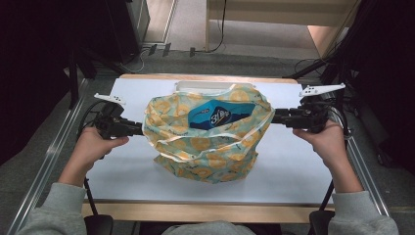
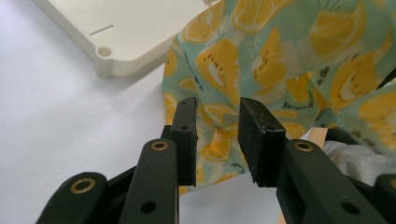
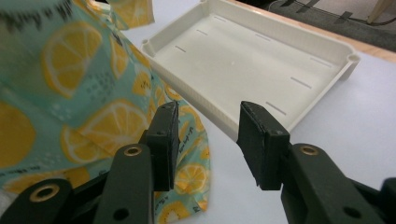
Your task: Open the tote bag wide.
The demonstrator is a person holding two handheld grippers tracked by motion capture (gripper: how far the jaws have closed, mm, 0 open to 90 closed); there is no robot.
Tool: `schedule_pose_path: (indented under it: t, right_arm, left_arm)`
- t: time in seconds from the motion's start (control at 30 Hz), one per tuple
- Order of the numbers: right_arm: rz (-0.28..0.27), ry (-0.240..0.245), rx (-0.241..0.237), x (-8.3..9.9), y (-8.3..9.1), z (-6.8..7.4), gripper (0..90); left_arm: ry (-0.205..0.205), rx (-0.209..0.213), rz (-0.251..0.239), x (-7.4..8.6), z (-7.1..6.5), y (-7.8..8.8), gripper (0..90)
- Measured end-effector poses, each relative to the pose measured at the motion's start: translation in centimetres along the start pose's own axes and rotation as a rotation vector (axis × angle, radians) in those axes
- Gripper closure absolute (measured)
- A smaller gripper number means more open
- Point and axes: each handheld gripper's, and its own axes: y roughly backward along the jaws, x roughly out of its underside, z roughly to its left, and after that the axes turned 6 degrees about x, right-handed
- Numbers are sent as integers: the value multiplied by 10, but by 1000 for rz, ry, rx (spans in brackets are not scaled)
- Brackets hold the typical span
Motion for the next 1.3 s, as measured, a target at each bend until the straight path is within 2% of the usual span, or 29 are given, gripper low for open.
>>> schedule_pose_path:
  t: [0.07,0.37,0.4,0.6,0.7,0.77,0.93,1.17,1.3]
  right_arm:
    - [4,8,-4,-8,3,1,609]
    - [7,31,-22,-39,17,11,669]
    - [-8,36,-21,-48,24,15,665]
    - [-34,53,-17,-68,40,20,681]
    - [-57,63,-24,-80,50,26,671]
    - [-69,71,-32,-87,55,32,664]
    - [-72,119,-26,-102,61,50,654]
    - [-36,159,-51,-110,53,73,606]
    - [-12,180,-53,-109,48,81,544]
  left_arm:
    - [-14,8,-3,-6,-2,4,689]
    - [-61,-19,-33,-32,-17,28,695]
    - [-68,-20,-41,-35,-18,31,692]
    - [-103,-47,-64,-53,-32,48,661]
    - [-109,-47,-80,-59,-37,54,633]
    - [-127,-53,-76,-63,-42,56,625]
    - [-158,-44,-64,-72,-55,51,582]
    - [-185,-15,-43,-83,-65,34,523]
    - [-191,-39,-23,-83,-64,25,475]
